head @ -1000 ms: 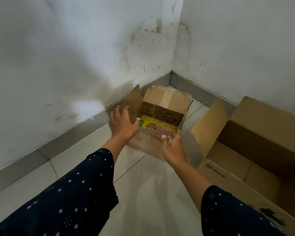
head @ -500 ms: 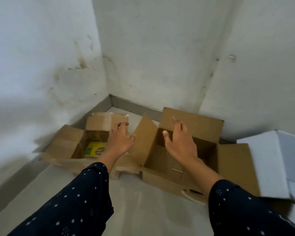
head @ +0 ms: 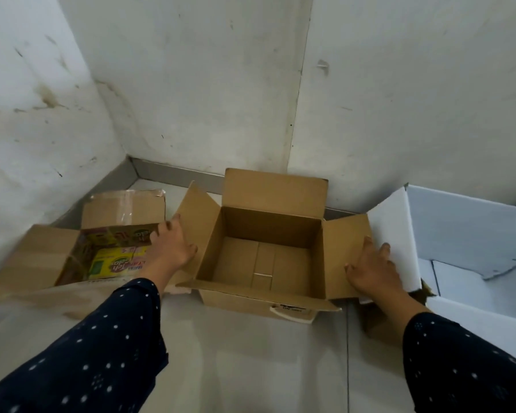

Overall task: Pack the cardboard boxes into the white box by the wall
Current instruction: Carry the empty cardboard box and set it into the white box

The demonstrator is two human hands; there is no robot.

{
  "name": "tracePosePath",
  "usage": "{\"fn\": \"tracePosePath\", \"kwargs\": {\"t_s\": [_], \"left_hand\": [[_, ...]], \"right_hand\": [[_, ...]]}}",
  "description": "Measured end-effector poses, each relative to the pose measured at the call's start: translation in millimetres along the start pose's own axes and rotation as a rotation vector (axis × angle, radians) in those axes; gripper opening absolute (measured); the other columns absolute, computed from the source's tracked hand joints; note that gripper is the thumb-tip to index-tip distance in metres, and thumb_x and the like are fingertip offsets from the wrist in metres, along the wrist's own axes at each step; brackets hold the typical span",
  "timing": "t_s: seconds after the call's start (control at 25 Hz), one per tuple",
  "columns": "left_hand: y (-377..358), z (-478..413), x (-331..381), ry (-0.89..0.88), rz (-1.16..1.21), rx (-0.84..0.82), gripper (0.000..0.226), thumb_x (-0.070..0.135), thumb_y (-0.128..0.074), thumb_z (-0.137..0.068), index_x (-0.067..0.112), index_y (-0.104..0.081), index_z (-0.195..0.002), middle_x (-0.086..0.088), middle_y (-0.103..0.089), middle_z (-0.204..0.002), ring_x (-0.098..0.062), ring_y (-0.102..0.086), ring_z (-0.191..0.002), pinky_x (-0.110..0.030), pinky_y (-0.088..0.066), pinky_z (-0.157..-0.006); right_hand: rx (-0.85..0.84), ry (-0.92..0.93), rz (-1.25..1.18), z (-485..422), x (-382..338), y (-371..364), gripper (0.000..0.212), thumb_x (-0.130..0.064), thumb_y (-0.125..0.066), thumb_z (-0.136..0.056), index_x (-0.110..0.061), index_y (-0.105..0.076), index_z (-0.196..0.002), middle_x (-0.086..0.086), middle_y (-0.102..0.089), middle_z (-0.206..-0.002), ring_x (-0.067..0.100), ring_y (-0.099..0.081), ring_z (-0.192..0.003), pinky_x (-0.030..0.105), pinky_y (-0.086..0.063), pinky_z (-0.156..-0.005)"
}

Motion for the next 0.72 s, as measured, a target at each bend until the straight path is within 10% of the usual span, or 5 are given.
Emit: {"fn": "tracePosePath", "kwargs": {"t_s": [0.28, 0.72], "left_hand": [[1.2, 14.7, 19.4, 0.017, 0.005, 0.153, 0.018, 0.018, -0.054, -0.092, 0.012, -0.051, -0.109, -0.010, -0.063, -0.096, -0.025, -0.055, -0.080, -0.037, -0.044, -0.067], [71.5, 77.3, 55.4, -0.125, 0.120, 0.481, 0.016, 0.026, -0.049, -0.095, 0.013, -0.054, -0.089, 0.006, -0.045, -0.059, -0.007, -0.043, -0.049, -0.023, -0.027, -0.044]], "right_hand": [[0.061, -0.044, -0.151, -4.3, 1.7, -5.9, 0.054, -0.026, -0.056, -0.093, -0.010, -0.027, -0.136, 0.017, -0.054, -0.122, 0.033, -0.061, -0.098, 0.043, -0.050, -0.084], [0.298, 0.195, -0.177, 45.2, -23.5, 77.7, 0.040, -0.016, -0.055, -0.095, -0.013, -0.035, -0.129, 0.002, -0.054, -0.079, 0.014, -0.057, -0.062, 0.027, -0.051, -0.060]]}}
Point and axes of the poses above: each hand's wrist, its own z-axis away from the middle knuckle, its own y-axis out of the back of the hand, x = y × z, the point moved 5 cm from there along -z, towards the middle knuckle
